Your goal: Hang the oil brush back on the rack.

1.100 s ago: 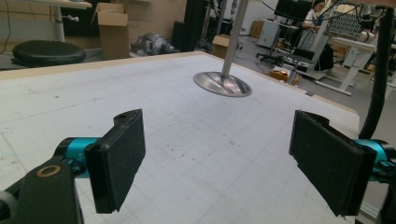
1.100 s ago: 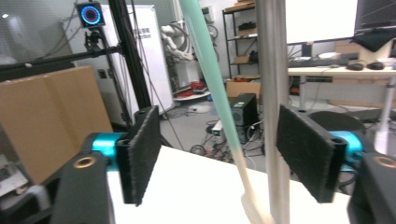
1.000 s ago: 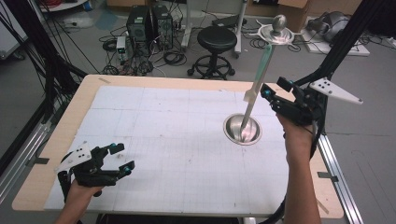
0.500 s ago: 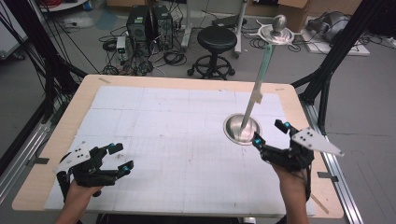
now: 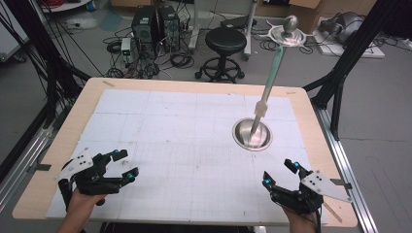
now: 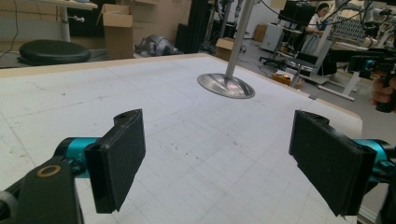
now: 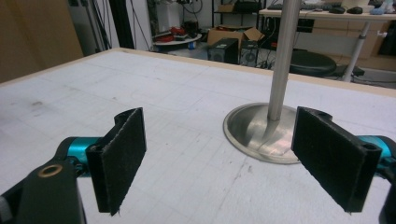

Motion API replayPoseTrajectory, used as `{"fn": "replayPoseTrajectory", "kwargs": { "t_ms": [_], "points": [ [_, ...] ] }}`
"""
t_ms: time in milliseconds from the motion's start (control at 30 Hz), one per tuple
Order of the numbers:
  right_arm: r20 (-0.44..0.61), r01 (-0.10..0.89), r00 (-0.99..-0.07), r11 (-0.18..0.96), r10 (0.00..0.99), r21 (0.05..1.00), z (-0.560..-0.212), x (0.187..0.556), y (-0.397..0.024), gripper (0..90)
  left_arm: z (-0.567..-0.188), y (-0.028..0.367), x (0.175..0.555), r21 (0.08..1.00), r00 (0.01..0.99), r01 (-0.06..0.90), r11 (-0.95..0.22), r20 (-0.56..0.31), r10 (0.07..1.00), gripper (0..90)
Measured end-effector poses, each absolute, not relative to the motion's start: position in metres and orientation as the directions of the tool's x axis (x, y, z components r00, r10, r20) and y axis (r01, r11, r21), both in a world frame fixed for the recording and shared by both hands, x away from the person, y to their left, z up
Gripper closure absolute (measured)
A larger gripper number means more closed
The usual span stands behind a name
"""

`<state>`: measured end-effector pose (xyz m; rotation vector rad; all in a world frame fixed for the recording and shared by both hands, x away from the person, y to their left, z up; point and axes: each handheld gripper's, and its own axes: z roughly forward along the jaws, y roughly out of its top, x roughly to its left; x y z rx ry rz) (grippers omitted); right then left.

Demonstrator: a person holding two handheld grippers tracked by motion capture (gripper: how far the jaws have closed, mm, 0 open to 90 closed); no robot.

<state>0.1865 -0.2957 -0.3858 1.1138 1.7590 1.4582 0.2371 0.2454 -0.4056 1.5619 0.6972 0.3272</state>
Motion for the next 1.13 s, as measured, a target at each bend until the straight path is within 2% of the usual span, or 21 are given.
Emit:
{"fn": "replayPoseTrajectory", "kwargs": {
  "t_ms": [1133],
  "points": [
    [0.042, 0.214, -0.451, 0.062, 0.891, 0.975, -0.384, 0.1832, -0.3006, 16.9, -0.4079, 0.2506, 0.2364, 0.971, 0.749, 0.235, 0.032, -0.202, 0.631, 19.2]
  ]
}}
